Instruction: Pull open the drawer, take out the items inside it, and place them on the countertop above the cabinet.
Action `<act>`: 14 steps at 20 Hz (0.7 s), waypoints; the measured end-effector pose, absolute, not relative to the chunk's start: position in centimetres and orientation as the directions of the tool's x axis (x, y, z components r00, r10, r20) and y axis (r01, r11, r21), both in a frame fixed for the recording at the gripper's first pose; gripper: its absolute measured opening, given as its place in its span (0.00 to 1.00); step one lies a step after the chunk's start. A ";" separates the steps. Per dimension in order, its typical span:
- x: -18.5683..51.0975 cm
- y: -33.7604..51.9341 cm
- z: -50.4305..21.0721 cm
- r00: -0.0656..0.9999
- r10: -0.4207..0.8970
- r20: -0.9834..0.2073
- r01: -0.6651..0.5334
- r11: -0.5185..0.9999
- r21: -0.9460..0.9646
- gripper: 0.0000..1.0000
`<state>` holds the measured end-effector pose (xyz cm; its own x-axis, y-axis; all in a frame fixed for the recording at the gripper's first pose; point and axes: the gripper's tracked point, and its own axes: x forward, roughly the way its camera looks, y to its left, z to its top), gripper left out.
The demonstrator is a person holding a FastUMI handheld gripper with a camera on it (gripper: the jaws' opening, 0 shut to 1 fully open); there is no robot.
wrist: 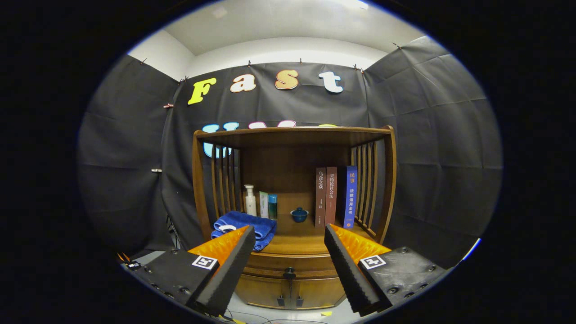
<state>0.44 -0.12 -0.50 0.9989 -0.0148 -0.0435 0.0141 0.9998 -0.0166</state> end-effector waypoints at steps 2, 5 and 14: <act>0.5 -0.2 -0.7 0.999 -0.015 -0.052 0.014 1.000 -0.019 0.99; 0.6 -0.3 -1.0 0.998 -0.016 -0.063 0.015 1.000 -0.019 0.99; 2.9 -0.2 -4.9 0.995 -0.012 -0.101 0.011 1.000 -0.003 0.99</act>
